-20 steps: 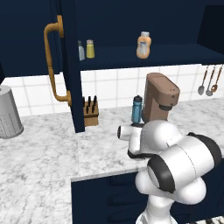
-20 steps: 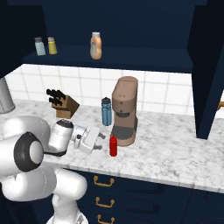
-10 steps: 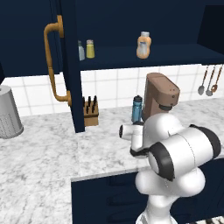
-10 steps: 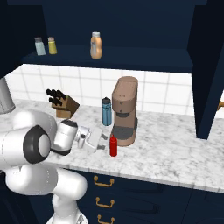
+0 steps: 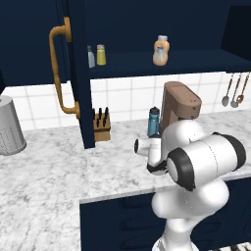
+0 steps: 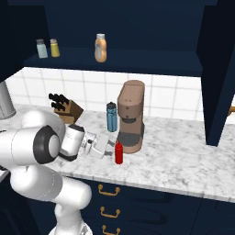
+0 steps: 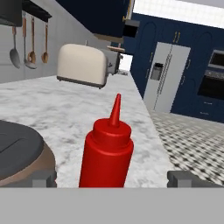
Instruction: Put the shaker and condiment bottle from the counter next to their counterparts in the cabinet.
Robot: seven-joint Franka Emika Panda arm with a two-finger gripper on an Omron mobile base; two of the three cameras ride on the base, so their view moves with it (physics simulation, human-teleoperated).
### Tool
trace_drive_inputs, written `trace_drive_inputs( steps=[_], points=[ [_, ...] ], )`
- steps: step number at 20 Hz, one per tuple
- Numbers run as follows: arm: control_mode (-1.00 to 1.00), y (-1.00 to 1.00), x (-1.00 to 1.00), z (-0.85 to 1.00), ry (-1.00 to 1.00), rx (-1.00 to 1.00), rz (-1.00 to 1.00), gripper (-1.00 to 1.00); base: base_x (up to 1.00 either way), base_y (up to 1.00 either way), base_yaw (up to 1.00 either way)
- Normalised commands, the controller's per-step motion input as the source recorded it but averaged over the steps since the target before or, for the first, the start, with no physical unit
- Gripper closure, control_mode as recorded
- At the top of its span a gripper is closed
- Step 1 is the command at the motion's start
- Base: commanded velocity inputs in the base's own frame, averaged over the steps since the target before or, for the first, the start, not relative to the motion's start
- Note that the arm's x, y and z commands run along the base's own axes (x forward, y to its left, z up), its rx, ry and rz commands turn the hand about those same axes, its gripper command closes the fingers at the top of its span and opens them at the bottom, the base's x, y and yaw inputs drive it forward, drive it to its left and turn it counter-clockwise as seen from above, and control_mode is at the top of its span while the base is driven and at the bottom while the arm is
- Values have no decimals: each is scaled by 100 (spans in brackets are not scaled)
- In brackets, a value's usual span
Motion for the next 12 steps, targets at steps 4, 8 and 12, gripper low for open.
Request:
trace_drive_inputs(
  steps=[4, 8, 12],
  points=[
    [-100, -19, 0, -12, 0, 0, 0, -100, 0, 0, 0],
    [-100, -29, 0, -7, 0, 0, 0, -100, 0, 0, 0],
    [-100, -16, 0, -15, 0, 0, 0, 100, 0, 0, 0]
  ],
)
